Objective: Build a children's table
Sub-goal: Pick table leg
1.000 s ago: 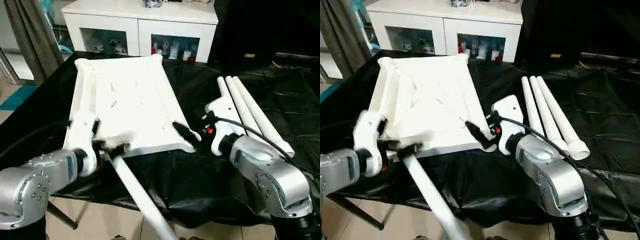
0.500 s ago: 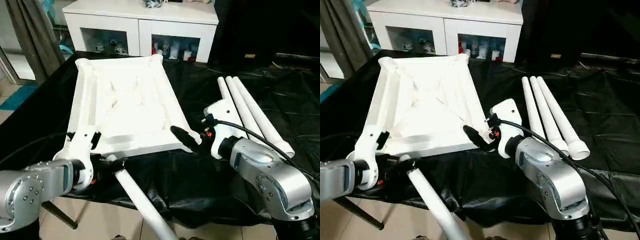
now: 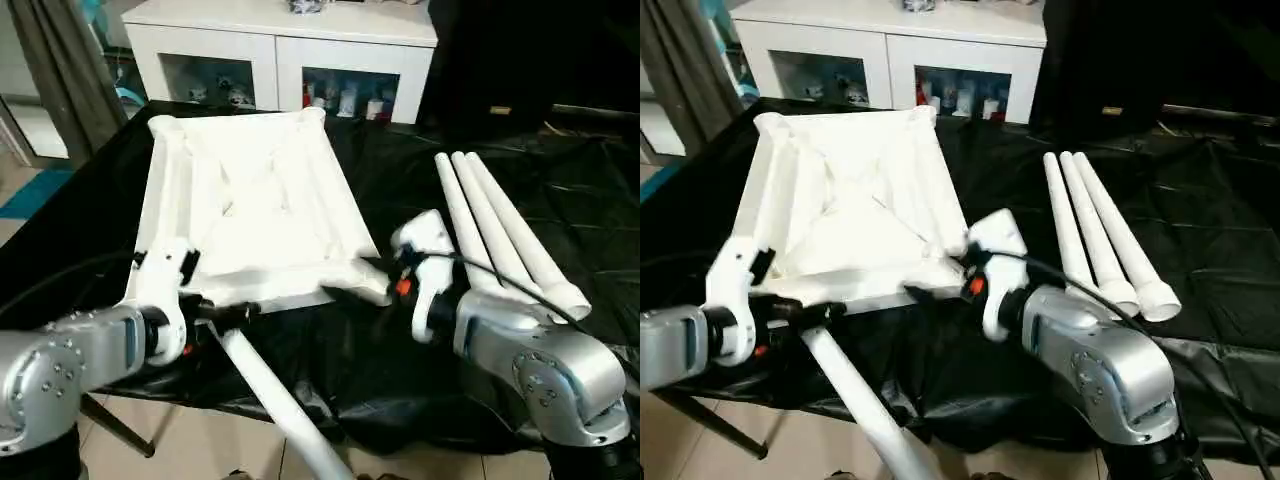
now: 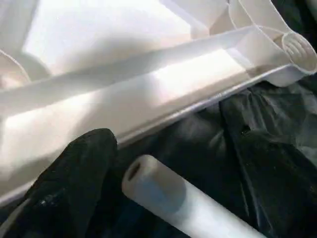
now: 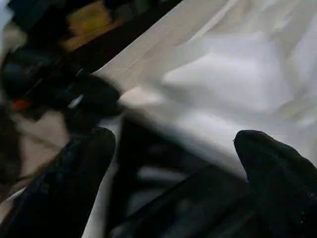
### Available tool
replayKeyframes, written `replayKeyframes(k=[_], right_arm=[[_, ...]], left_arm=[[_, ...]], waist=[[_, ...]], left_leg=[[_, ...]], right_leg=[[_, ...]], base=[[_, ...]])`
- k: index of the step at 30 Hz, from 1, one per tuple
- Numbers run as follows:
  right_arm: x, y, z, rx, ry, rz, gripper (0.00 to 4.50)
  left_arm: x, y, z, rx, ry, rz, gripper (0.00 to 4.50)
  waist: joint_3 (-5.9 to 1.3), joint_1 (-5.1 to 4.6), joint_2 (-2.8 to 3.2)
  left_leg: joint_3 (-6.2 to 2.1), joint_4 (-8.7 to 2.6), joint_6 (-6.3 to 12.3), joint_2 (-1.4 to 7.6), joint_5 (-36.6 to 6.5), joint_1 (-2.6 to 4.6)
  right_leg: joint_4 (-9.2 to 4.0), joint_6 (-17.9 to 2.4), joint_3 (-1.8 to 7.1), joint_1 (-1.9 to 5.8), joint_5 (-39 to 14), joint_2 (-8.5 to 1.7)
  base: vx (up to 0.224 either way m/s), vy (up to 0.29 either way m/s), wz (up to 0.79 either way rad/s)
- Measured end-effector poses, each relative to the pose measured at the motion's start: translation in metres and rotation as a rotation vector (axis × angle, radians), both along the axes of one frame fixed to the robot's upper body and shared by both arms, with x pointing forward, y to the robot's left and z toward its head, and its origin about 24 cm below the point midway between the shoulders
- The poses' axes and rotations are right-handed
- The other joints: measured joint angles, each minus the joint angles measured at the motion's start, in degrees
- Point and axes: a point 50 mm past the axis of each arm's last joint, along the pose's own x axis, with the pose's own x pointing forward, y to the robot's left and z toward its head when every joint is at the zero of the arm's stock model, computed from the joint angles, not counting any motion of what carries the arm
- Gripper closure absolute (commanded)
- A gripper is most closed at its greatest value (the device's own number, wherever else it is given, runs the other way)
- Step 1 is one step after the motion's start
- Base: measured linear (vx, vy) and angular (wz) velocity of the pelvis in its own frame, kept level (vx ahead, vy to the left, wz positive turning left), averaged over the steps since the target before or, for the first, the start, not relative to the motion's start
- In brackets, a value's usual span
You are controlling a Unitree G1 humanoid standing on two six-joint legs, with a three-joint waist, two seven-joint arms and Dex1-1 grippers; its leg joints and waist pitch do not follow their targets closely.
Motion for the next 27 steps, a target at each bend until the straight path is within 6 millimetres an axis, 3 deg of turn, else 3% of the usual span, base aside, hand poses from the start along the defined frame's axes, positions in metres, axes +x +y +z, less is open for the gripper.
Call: replayKeyframes(k=[9,27], right_arm=[[-0.013,0.023,-0.018,-0.085,0.154,0.180,0.13],[-0.008,0.066,-0.039,-0.312,0.227,0.360,0.13]], left_arm=[[0.009,0.008,0.008,0.020,-0.029,0.026,0.00],[0.010,0.010,0.008,0.042,-0.035,0.027,0.00]], waist=[[0.02,0.14,0.09],[0.16,0.15,0.30]], left_leg=[[-0.02,-0.17,-0.01,0.00,0.0,0.01],[-0.02,-0.36,-0.04,-0.01,0.0,0.04]], right_leg=[[-0.11,0.0,-0.03,0.03,0.0,0.00],[-0.15,0.0,-0.03,0.00,0.0,0.00]], base=[[0.000,0.000,0.00],[0.000,0.000,0.00]])
